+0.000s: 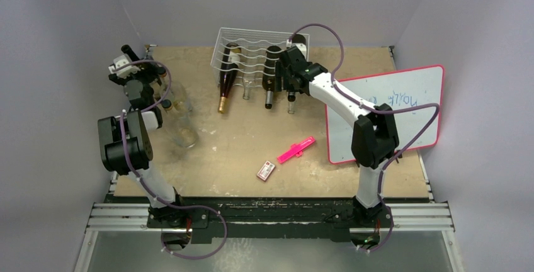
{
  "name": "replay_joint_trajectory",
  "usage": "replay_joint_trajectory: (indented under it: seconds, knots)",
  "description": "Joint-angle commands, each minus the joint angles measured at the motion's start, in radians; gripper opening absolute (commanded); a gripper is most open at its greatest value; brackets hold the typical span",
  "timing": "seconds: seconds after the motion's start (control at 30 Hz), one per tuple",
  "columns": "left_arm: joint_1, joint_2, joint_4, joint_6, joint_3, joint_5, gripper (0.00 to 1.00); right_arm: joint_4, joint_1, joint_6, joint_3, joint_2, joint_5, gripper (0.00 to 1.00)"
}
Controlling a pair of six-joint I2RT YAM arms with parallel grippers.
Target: Take the wine bottle off the wine rack
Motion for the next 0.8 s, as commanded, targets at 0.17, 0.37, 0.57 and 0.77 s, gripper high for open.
replay_joint_trajectory:
  seconds: [0.17,0.37,0.57,0.77]
  knots:
    - [0.006,-0.171,0.025,-0.044,-0.007,-0.007,1.00,0.100,0.001,0.036,-0.008,0.028,0.020,0.64]
    - [0.006,-0.291,-0.135,-0.106,0.007,0.003,1.00,0.160,-0.001,0.028,-0.040,0.008,0.031,0.48]
    - [0.007,-0.472,-0.342,-0.199,0.033,0.009,1.00,0.195,-0.001,0.037,-0.070,-0.024,0.028,0.30]
    - [-0.017,-0.611,-0.432,-0.310,0.062,0.124,1.00,0.224,0.000,-0.027,-0.064,-0.091,-0.012,0.06]
